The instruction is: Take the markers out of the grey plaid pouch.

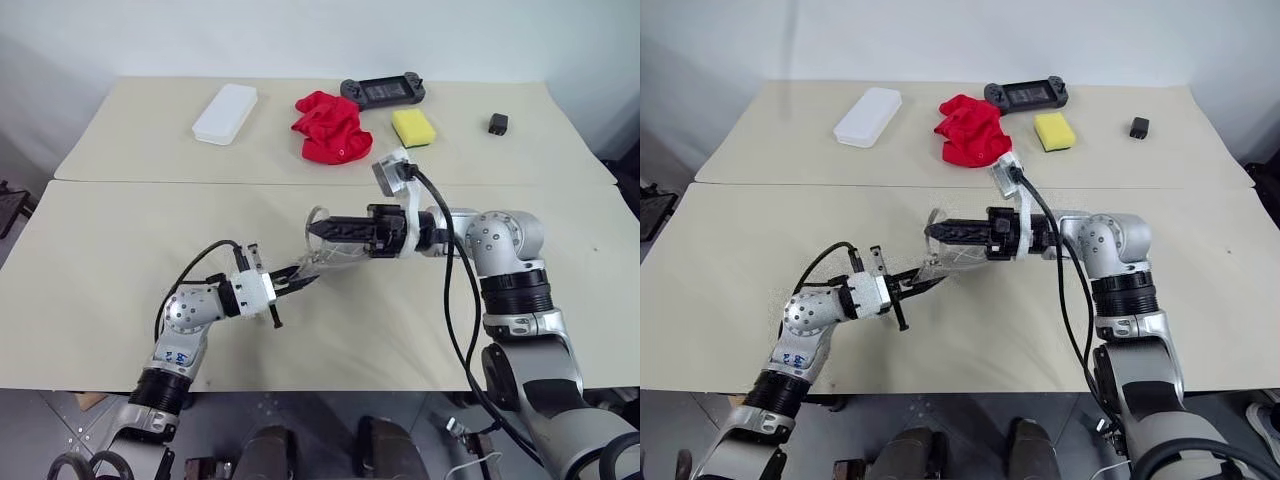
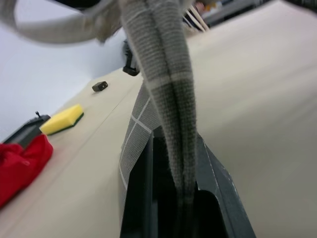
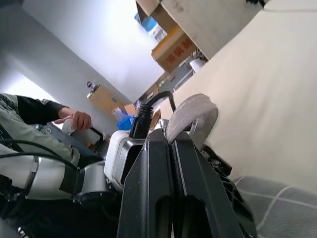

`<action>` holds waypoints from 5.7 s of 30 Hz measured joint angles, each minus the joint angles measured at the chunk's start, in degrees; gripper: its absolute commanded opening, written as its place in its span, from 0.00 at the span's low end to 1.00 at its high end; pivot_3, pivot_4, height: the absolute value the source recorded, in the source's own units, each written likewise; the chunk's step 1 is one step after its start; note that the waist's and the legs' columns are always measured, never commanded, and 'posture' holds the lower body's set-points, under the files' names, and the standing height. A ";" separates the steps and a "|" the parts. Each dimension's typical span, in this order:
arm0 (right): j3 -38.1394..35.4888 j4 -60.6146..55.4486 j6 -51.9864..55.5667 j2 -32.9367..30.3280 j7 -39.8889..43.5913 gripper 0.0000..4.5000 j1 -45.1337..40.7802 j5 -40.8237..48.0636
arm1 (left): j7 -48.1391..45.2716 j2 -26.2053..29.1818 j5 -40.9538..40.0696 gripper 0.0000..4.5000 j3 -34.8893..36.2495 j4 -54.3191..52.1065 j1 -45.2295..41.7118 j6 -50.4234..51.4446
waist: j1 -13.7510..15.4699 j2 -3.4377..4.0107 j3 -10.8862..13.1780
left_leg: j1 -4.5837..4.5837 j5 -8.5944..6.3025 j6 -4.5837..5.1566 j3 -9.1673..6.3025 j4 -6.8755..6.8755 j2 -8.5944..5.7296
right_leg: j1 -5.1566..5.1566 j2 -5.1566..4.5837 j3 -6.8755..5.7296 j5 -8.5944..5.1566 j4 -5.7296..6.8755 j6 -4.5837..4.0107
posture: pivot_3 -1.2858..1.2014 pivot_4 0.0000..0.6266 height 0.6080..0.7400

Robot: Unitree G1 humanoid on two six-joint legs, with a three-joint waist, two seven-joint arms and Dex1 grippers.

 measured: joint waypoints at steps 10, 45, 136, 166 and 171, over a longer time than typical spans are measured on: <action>-6.80 8.41 -3.72 -11.76 -0.15 0.00 -0.07 -0.74 | -3.22 4.68 -19.16 0.00 5.04 -16.55 8.17 28.43 | 0.02 0.01 0.01 | 0.00 0.00 0.00 -0.29 -0.01 0.00 | 0.01 0.04 0.05 0.00 -0.03 0.00 | 0.52 0.24 1.00; -11.53 5.30 -30.02 -37.84 12.09 0.43 30.92 -13.60 | -10.52 -3.73 -26.14 0.00 8.31 -5.38 -2.01 50.59 | 1.75 0.07 0.05 | 0.01 0.00 0.04 0.33 -0.05 -0.04 | 0.21 0.10 0.05 0.13 -0.53 0.23 | 0.52 0.24 1.00; 34.48 -30.63 -33.08 -22.54 11.29 0.13 11.49 -51.75 | -11.63 -6.73 -6.82 0.00 0.83 -4.73 7.09 20.83 | 0.24 -0.22 -0.52 | 0.36 -0.02 0.05 -0.23 0.08 0.14 | 0.50 0.17 0.04 0.26 -0.53 0.08 | 0.52 0.24 1.00; 13.57 -6.69 -69.46 -20.76 18.49 0.13 18.94 -32.93 | -6.91 -6.53 -5.82 0.00 0.60 -9.20 9.13 14.65 | 0.25 -0.21 -0.49 | 0.17 -0.02 0.05 -0.22 0.07 0.12 | 0.36 0.16 0.01 0.27 -0.57 0.08 | 0.52 0.24 1.00; 14.34 -3.70 -73.85 -20.80 16.62 0.13 16.36 -35.74 | -5.58 -5.60 -5.89 0.00 0.68 -9.22 9.28 15.15 | 0.16 -0.20 -0.49 | 0.17 -0.02 0.05 -0.21 0.07 0.14 | 0.35 0.18 0.01 0.27 -0.57 0.08 | 0.52 0.24 1.00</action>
